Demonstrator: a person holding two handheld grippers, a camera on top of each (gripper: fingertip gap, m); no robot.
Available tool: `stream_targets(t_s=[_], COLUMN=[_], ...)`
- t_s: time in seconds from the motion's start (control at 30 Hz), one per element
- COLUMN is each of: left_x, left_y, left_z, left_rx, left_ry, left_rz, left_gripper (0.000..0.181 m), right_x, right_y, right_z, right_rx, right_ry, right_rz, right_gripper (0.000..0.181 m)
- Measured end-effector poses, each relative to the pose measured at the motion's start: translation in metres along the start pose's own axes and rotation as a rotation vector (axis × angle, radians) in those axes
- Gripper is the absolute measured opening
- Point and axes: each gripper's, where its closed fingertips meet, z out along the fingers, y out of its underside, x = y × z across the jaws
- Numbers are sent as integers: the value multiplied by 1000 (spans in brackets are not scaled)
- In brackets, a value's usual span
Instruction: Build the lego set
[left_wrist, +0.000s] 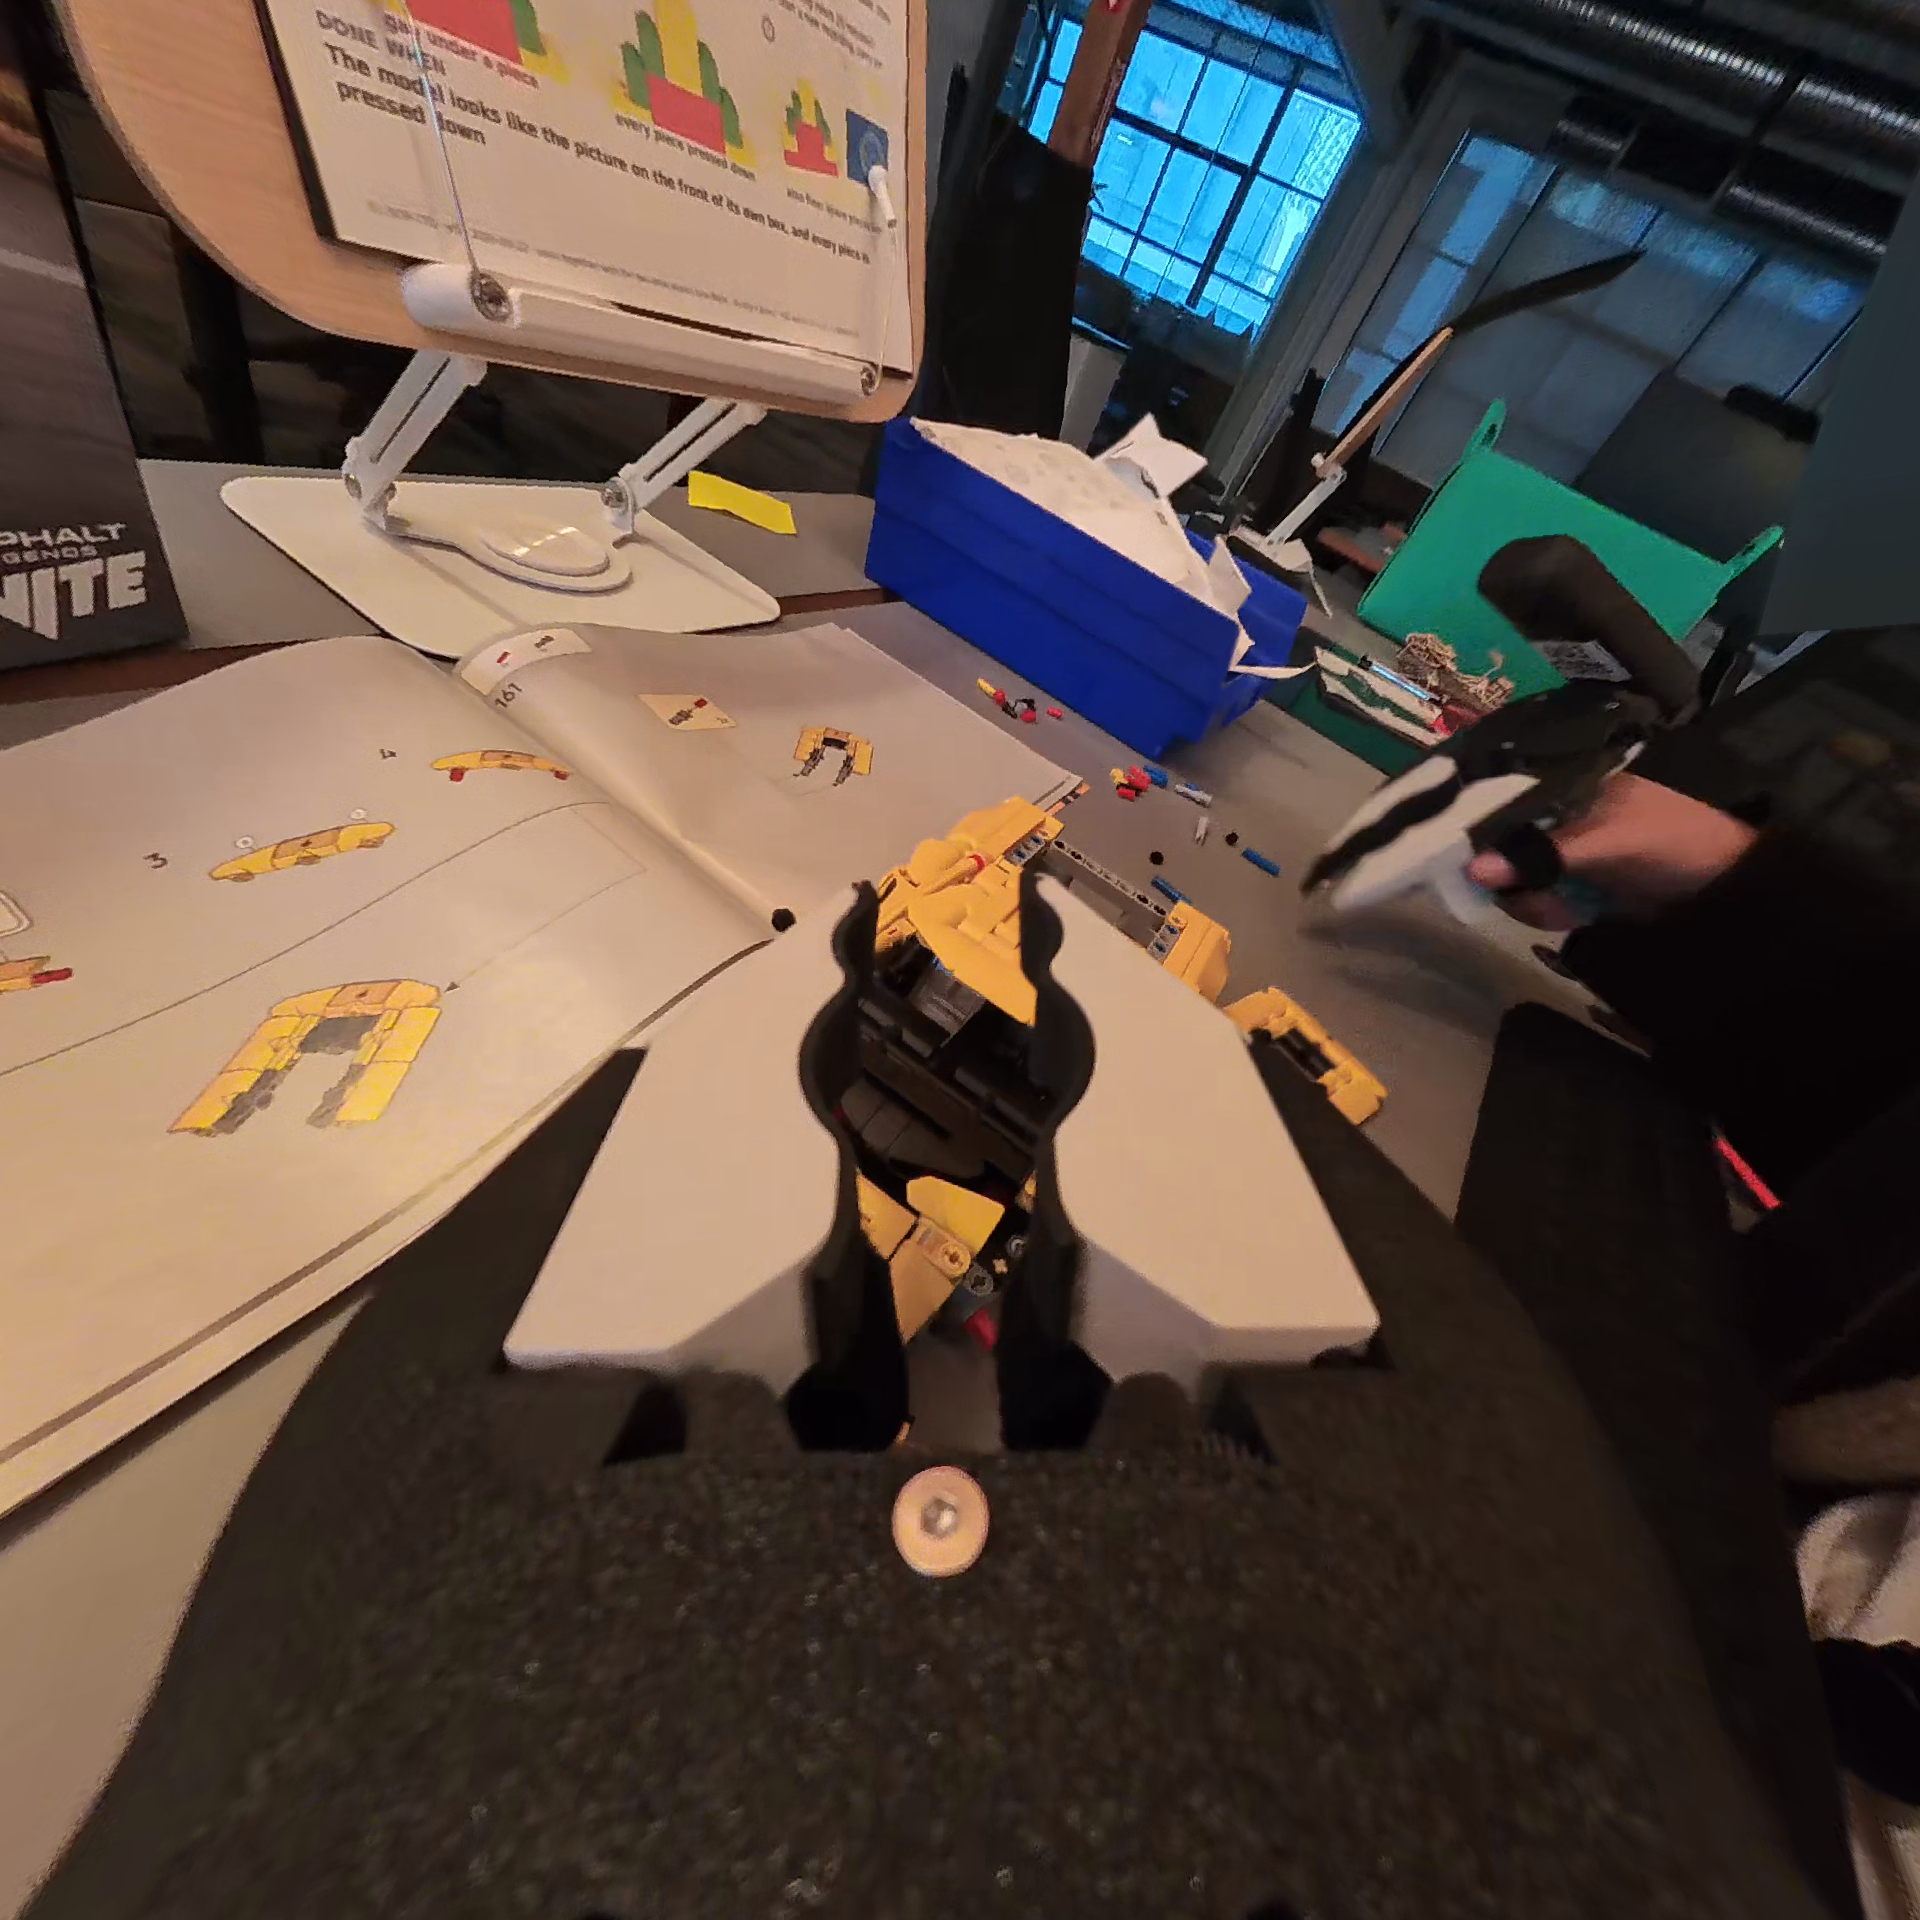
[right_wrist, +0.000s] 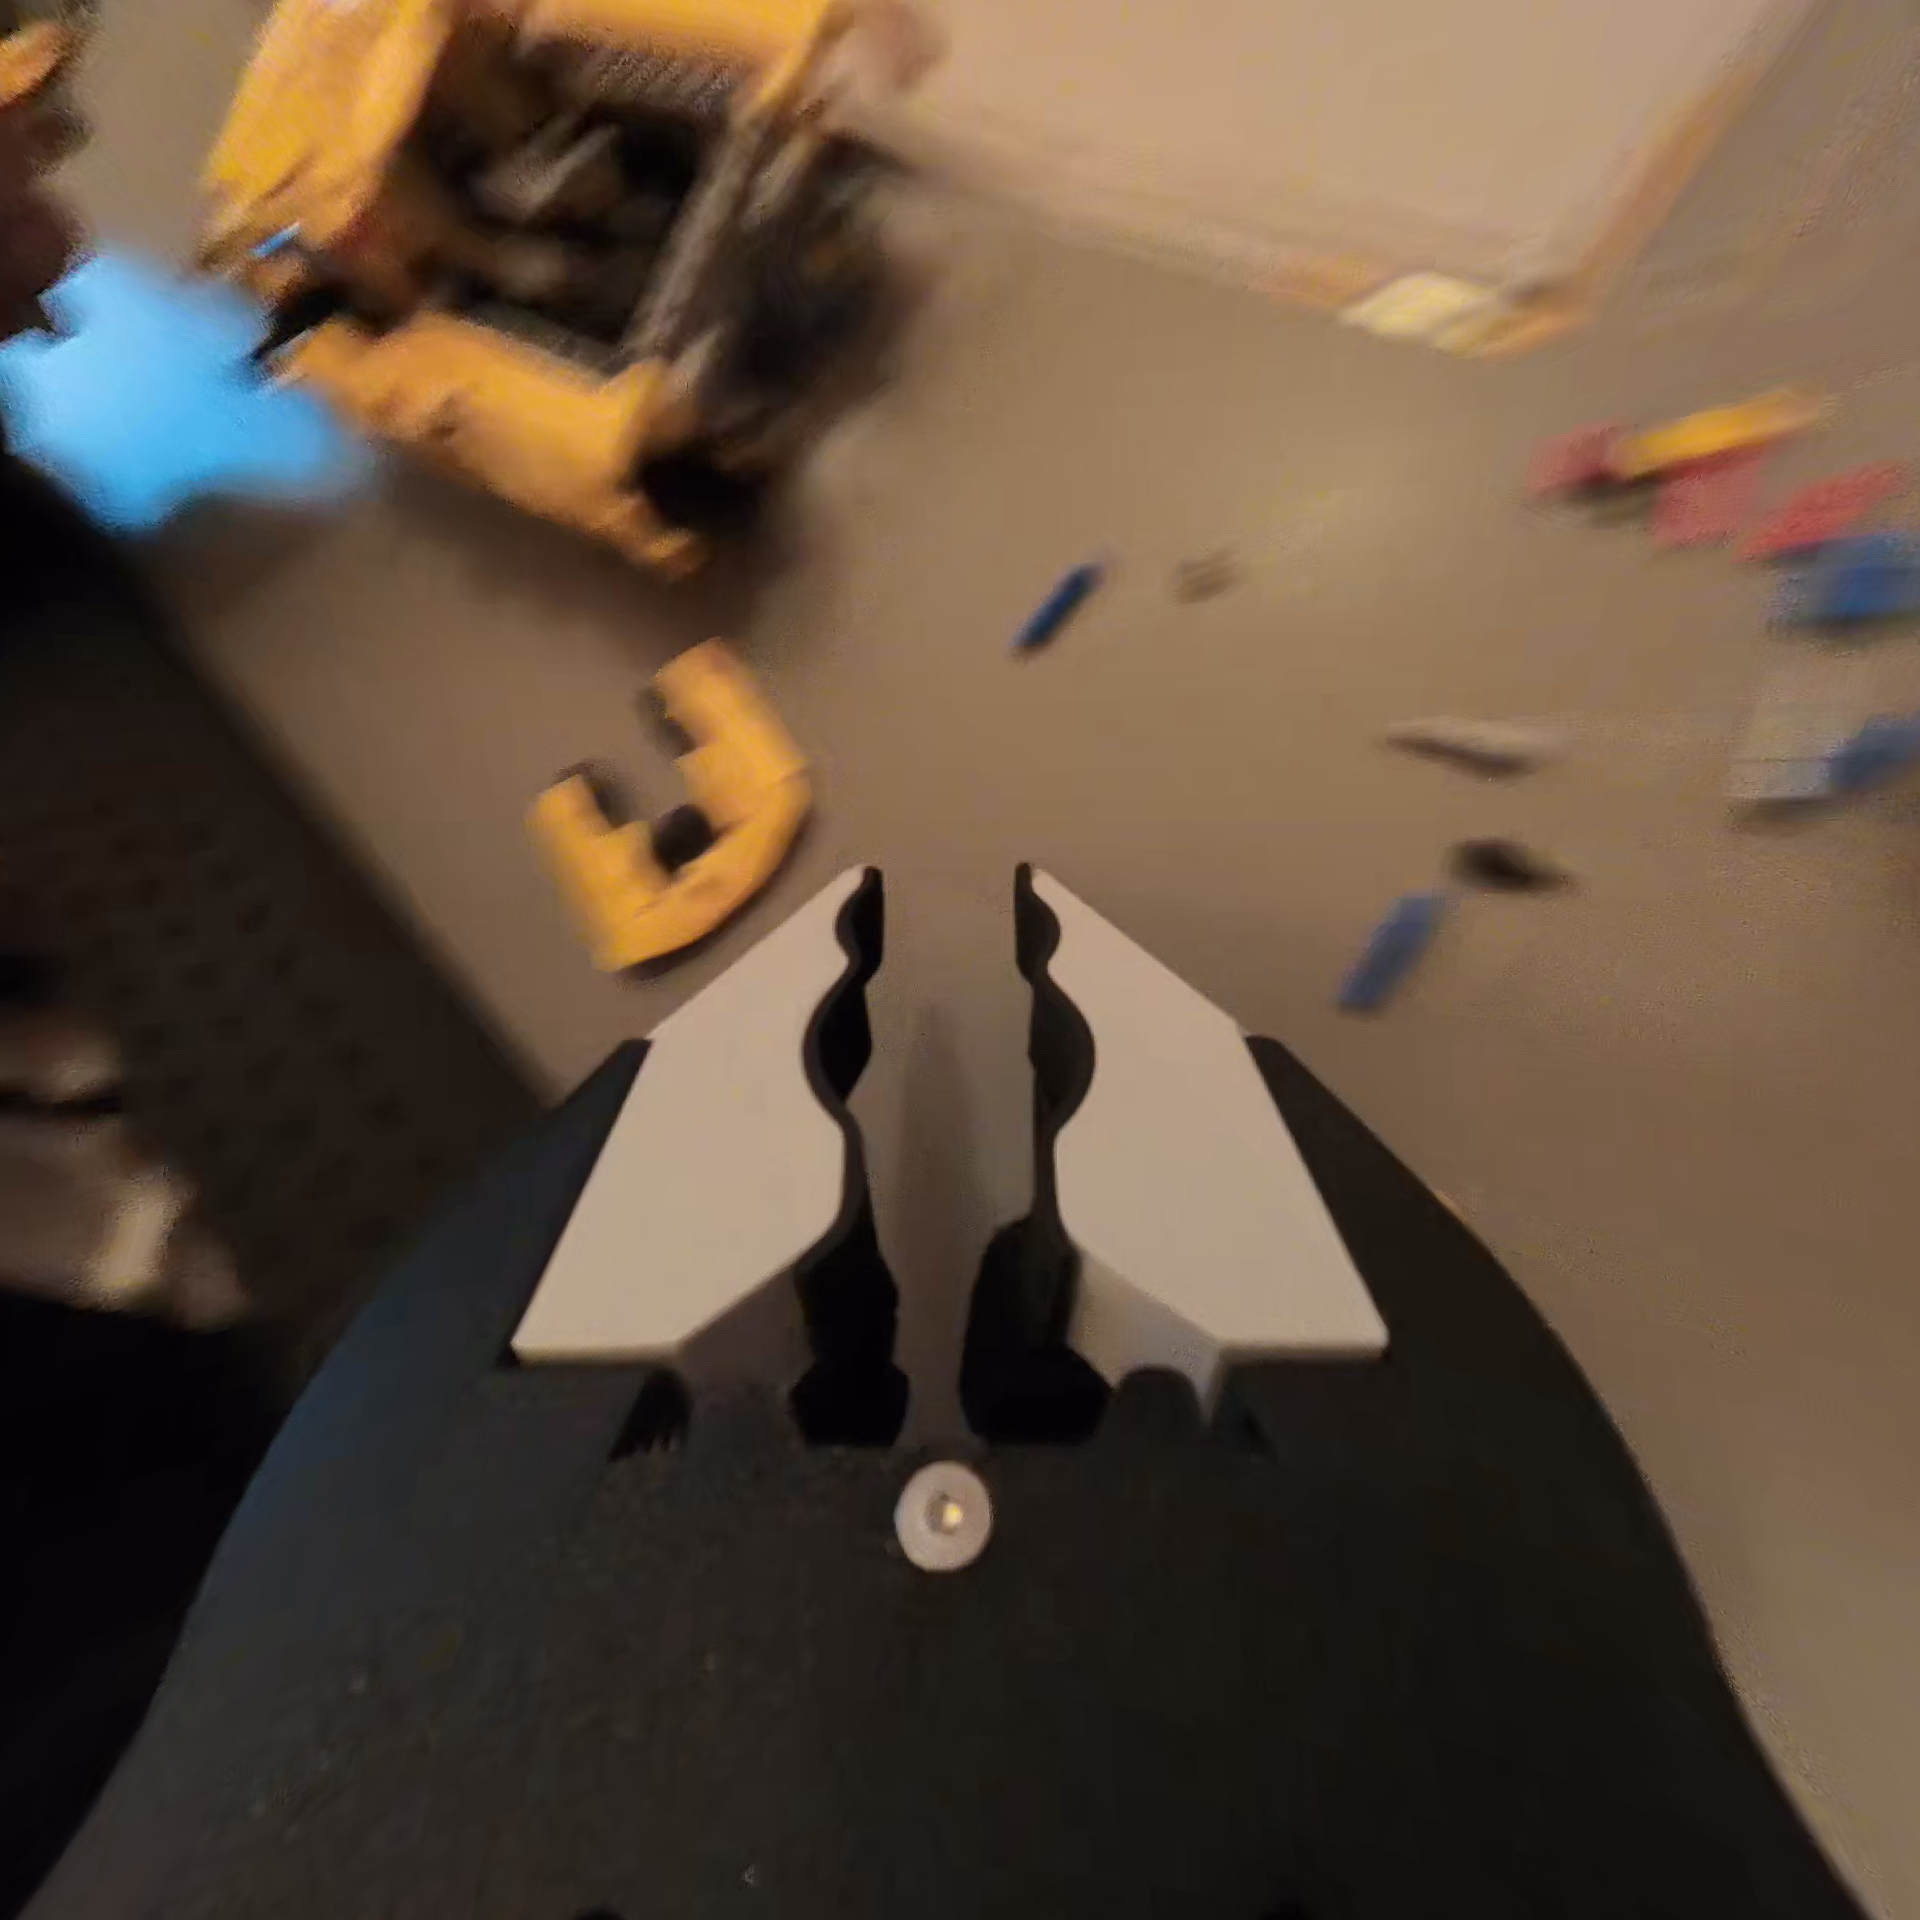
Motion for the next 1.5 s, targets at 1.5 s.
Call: stream_targets(t_s=[1.5], left_x=[20], left_y=[-10], left_z=[-4], left_rx=[48], left_ry=[100], left_rz=[-79], left_gripper=[27], right_x=[-146], right_y=[-3], right_z=[93], right_rx=[46], right_ry=[-127], right_rz=[-675], right_gripper=[33])
